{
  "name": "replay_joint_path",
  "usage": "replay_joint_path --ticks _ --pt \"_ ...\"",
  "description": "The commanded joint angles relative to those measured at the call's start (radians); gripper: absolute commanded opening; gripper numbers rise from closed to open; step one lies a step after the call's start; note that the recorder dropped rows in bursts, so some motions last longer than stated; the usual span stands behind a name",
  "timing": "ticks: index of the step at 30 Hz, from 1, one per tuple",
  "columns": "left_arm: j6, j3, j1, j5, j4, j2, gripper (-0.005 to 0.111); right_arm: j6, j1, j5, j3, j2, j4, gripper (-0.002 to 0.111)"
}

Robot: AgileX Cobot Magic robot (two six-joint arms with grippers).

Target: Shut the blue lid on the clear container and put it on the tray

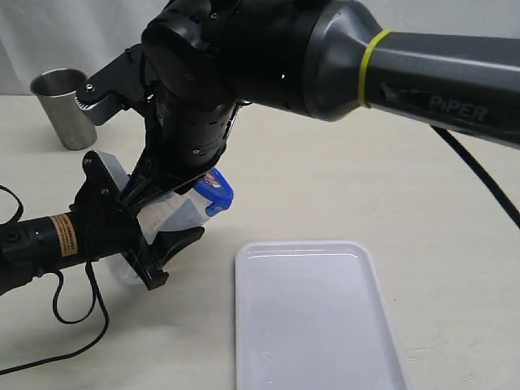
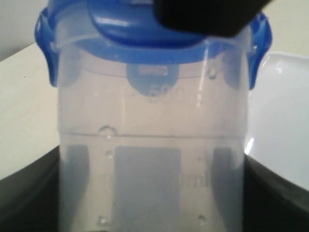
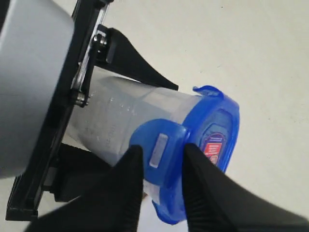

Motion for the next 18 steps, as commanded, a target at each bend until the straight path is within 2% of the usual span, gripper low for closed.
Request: replay_joint_path --ticks 1,3,18 --pt "0.0 -0.005 -0.002 -0.104 0.024 -0.007 0.0 -0.041 0.013 0.012 0.015 0.043 0.012 0.011" --pt "0.0 -0.005 -0.002 -0.104 0.024 -0.007 0.0 -0.048 0.023 0.012 0.015 0.053 0.014 0.005" --pt "0.0 -0.005 -0.002 -0.11 0.024 -0.007 0.0 -0.047 0.037 0.021 0.015 0.068 -0.038 0.004"
